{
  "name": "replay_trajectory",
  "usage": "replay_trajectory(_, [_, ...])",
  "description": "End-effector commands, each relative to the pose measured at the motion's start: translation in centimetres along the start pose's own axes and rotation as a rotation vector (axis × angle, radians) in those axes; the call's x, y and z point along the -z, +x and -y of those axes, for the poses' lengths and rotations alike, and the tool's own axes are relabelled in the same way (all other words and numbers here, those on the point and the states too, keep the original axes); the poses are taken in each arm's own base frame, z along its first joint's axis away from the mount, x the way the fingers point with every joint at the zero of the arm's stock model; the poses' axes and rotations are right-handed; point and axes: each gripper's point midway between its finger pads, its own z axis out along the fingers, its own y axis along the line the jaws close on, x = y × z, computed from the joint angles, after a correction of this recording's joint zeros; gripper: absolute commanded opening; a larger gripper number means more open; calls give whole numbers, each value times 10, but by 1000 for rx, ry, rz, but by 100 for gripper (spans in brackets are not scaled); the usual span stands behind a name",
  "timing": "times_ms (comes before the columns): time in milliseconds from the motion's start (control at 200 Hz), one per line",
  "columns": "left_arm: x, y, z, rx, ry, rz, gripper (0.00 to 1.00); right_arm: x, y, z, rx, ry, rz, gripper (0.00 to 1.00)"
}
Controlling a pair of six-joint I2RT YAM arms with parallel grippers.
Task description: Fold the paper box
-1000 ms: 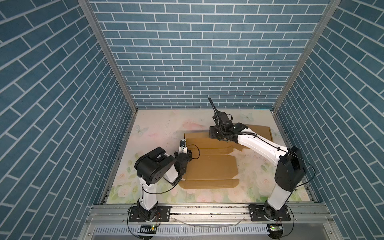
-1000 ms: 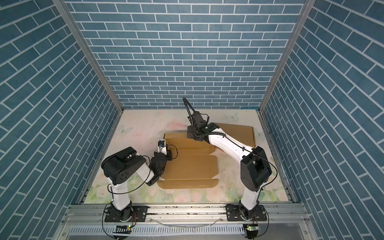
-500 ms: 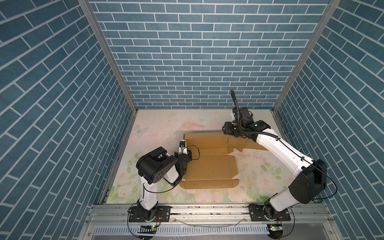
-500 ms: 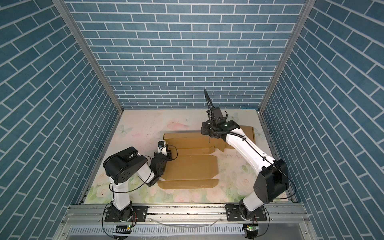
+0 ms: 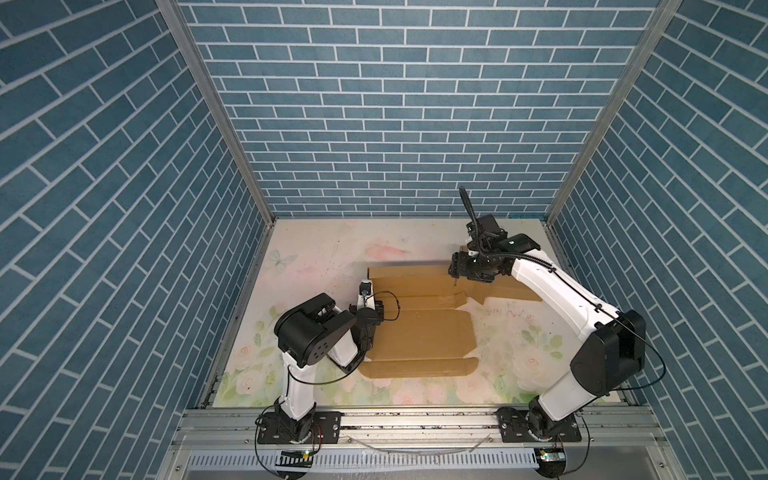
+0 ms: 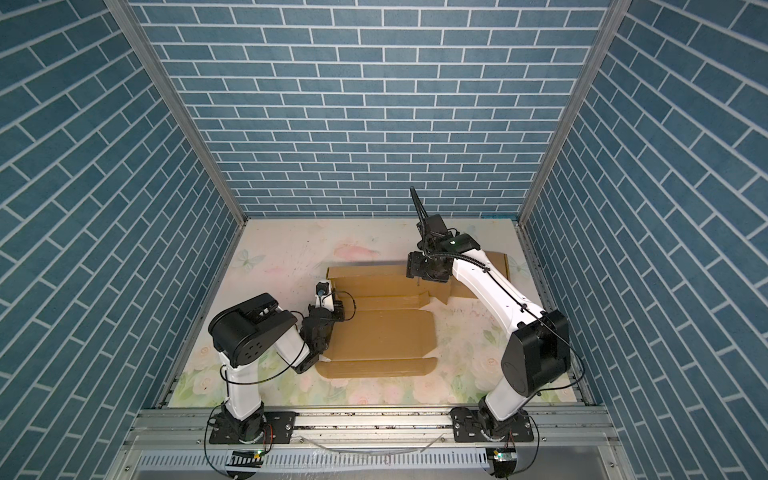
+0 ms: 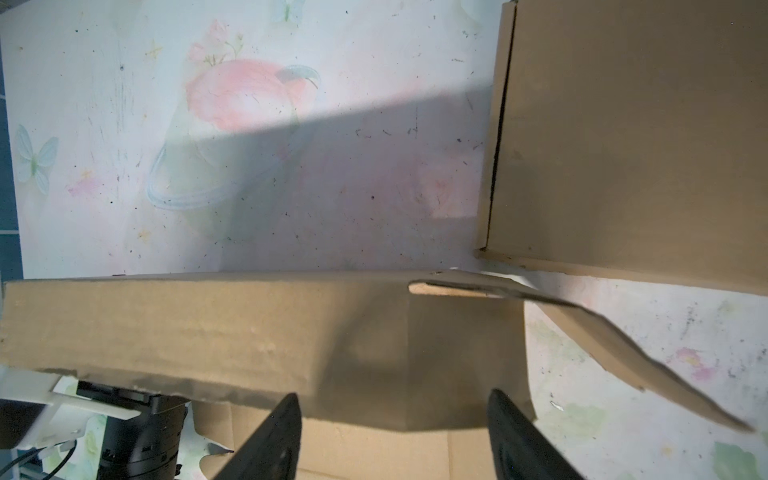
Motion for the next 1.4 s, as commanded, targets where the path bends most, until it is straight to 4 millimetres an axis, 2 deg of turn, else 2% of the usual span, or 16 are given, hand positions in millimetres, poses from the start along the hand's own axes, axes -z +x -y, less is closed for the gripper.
replay_trajectory(0, [19, 84, -24, -219, -35, -276, 0, 0, -5, -15, -33, -68, -19, 70])
replay_trajectory(105, [18, 84, -23, -219, -30, -276, 0, -5, -1, -26, -69, -140, -36, 65])
replay_trajectory(160, [18, 85, -23, -219, -30, -276, 0, -7, -2, -32, -84, -173, -35, 58])
replay_trajectory(335, [18, 85, -22, -220, -28, -275, 0, -10, -3, -32, -101, -187, -23, 40])
replay_trajectory(405, [18, 85, -22, -220, -29, -275, 0, -11, -2, -32, -104, -190, -31, 41])
replay_trajectory(470, [18, 85, -22, -219, -28, -277, 0, -8, -2, -31, -92, -190, -31, 46])
replay_trajectory(595, [20, 86, -24, -224, -29, -281, 0, 13, -6, -23, -68, -219, 21, 54])
replay_trajectory(725, [20, 87, -24, -226, -31, -283, 0, 35, -5, -1, -77, -229, 81, 58])
replay_trajectory(810, [19, 87, -23, -227, -28, -286, 0, 35, 3, 26, -121, -193, 114, 57])
replay_trajectory(860, [19, 88, -23, -228, -27, -289, 0, 29, 9, 43, -140, -151, 139, 52])
replay_trajectory(920, [19, 89, -22, -229, -27, -291, 0, 17, 17, 62, -150, -89, 173, 41])
replay_trajectory(990, [18, 89, -22, -230, -27, -292, 0, 3, 25, 73, -189, -81, 228, 30])
replay_trajectory(1040, [18, 89, -21, -231, -26, -292, 0, -3, 28, 79, -202, -89, 281, 26])
replay_trajectory(1120, [18, 89, -21, -235, -25, -297, 0, 5, 24, 90, -167, -38, 358, 32])
replay_trajectory(1230, [18, 89, -21, -238, -25, -299, 0, 21, 17, 100, 21, 65, 401, 48])
replay_trajectory(1395, [17, 90, -20, -234, -22, -298, 0, 16, 12, 106, 316, 150, 353, 64])
